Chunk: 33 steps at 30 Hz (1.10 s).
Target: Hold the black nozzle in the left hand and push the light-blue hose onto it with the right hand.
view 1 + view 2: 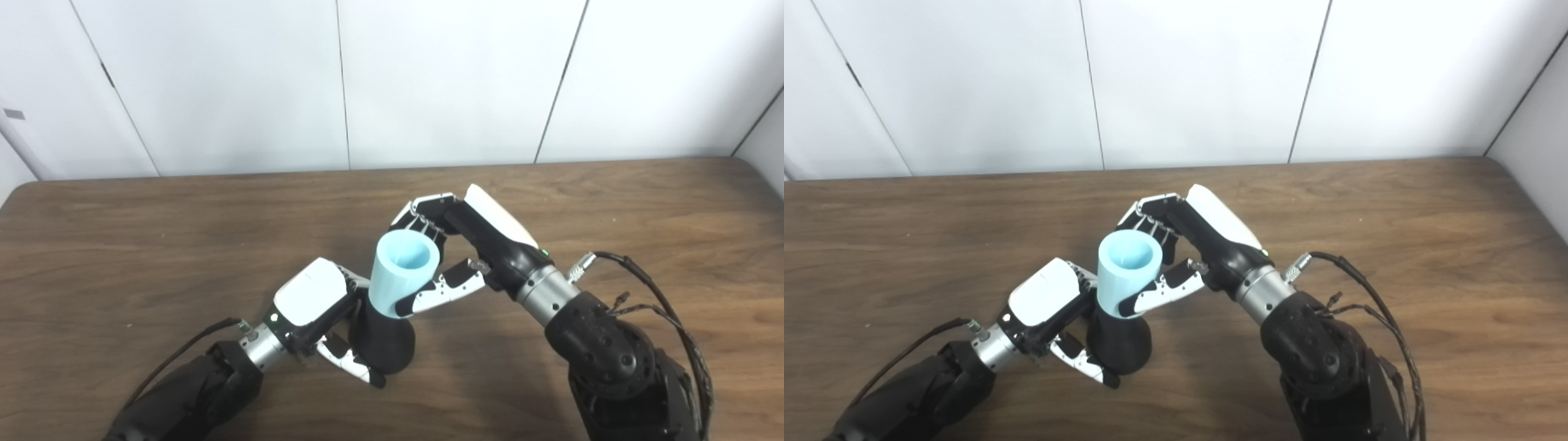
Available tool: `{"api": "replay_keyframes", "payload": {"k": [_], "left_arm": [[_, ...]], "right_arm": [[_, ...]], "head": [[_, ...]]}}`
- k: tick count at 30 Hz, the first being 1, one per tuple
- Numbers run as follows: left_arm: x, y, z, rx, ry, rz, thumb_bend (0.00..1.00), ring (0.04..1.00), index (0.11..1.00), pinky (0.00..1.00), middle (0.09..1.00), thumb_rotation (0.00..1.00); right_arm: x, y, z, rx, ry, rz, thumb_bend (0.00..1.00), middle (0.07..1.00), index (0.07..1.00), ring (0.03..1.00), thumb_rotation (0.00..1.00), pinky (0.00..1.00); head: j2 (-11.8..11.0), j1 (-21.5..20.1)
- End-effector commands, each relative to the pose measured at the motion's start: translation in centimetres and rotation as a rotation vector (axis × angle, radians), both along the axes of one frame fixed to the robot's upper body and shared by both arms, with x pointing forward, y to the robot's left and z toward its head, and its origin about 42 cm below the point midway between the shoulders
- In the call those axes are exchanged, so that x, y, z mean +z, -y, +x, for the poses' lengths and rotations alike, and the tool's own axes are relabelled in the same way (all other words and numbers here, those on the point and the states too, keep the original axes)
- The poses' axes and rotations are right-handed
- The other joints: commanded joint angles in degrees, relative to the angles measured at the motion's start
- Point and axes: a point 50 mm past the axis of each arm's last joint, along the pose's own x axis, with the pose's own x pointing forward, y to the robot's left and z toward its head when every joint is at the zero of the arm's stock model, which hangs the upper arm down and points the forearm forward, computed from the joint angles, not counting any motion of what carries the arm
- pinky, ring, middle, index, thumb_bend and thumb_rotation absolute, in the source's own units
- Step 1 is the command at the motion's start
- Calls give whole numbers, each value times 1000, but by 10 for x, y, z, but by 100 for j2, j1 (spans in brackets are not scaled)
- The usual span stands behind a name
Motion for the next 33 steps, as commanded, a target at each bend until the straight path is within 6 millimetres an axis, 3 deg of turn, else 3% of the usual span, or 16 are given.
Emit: {"api": "replay_keyframes", "payload": {"k": [1,14,33], "left_arm": [[-63,20,-55,-41,-185,32,515,250,508,185,393,0],[-66,21,-54,-37,-195,31,515,256,508,191,394,0],[-64,21,-54,-42,-198,28,515,250,508,186,393,0]], "right_arm": [[7,-2,4,4,48,-9,514,465,528,386,0,288],[14,-2,4,10,56,0,515,472,525,395,0,296],[6,-11,1,54,94,-28,513,472,534,380,0,278]], "head": [[-1,-13],[-27,-30],[-20,-36]]}}
